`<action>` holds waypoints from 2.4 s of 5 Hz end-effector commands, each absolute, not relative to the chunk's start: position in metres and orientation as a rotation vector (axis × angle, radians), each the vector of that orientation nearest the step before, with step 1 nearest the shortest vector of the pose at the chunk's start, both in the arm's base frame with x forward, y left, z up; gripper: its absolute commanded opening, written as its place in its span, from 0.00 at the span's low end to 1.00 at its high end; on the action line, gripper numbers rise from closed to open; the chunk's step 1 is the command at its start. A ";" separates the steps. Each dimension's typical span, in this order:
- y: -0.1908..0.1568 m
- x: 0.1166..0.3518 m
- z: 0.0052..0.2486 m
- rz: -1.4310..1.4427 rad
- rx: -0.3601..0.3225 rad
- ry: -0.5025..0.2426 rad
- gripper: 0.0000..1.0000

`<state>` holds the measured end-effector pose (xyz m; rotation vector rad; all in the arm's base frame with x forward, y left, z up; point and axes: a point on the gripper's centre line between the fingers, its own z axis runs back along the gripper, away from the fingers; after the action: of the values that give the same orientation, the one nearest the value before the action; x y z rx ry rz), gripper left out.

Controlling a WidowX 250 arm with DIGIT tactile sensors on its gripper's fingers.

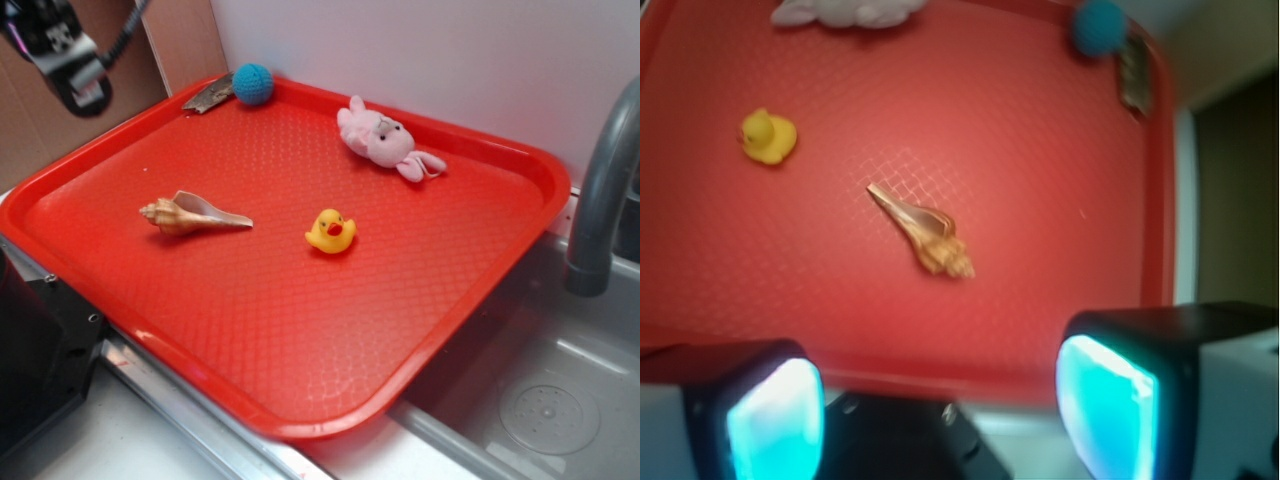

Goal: Grab the shell.

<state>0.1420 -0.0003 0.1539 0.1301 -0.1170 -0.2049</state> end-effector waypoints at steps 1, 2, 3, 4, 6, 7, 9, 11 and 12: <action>0.004 0.178 0.072 -0.381 0.127 -0.051 1.00; 0.018 0.175 0.038 -0.418 0.102 -0.004 1.00; 0.025 0.174 0.021 -0.414 0.099 0.021 1.00; 0.023 0.178 0.008 -0.405 0.065 0.019 1.00; 0.017 0.179 0.005 -0.355 0.041 0.019 0.00; 0.019 0.179 0.039 -0.248 0.028 -0.008 0.00; 0.033 0.173 0.139 0.202 0.001 -0.127 0.00; 0.028 0.166 0.240 0.466 0.023 -0.057 0.00; 0.020 0.166 0.258 0.441 0.037 -0.076 0.00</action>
<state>0.1648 0.0230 0.2490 0.0385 -0.0370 0.4291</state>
